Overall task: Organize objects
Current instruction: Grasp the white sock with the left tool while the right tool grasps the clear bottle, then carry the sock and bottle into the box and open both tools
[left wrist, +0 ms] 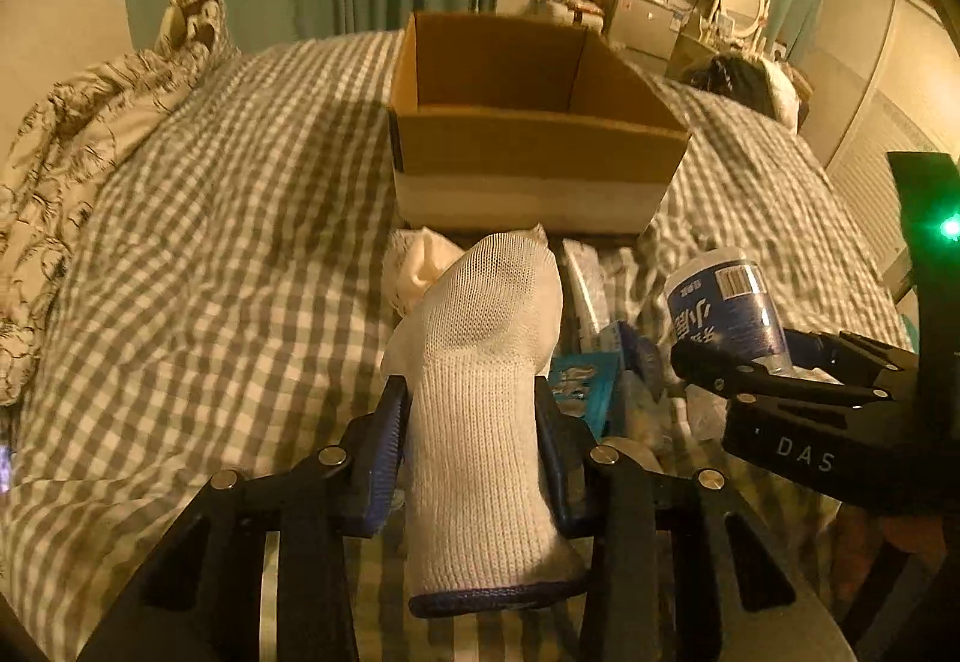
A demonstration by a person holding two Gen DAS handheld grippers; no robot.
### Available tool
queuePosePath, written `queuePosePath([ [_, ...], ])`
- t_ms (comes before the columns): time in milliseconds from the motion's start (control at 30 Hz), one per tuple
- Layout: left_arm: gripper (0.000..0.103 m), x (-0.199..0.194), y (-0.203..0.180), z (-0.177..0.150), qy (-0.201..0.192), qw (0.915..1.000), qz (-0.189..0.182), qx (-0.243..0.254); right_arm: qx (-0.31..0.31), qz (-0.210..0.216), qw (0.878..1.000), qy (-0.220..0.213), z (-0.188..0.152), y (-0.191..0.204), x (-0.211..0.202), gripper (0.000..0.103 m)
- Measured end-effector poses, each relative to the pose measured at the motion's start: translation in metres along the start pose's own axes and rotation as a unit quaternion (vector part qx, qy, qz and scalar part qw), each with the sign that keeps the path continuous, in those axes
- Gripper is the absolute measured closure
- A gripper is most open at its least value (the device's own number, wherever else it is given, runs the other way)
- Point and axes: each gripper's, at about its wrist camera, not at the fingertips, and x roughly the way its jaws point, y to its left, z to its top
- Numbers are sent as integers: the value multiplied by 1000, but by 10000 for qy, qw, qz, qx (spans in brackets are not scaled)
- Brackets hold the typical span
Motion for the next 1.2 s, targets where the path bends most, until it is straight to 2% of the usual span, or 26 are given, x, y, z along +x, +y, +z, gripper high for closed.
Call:
queuePosePath([
  [300,64,-59,-6,23,-638,9979,-89,29,-177,195,9955,-907,11,11,-78,38],
  [467,64,-75,-10,62,-924,9955,-201,39,-177,444,9886,-1428,45,11,-118,38],
  [567,64,-79,-13,88,-1103,9937,-199,86,-205,483,9852,-1633,74,12,-125,38],
  [700,64,-66,-15,134,-1270,9917,-121,157,-187,567,9838,-1689,115,11,-114,38],
  [900,64,-13,-16,178,-1101,9936,-50,264,-96,503,9871,-1518,165,6,-69,38],
  [1067,64,50,-11,192,-730,9965,-113,384,-4,412,9911,-1264,194,-6,-17,38],
  [1200,64,86,-9,189,-528,9972,-188,493,70,390,9930,-1112,198,-14,15,38],
])
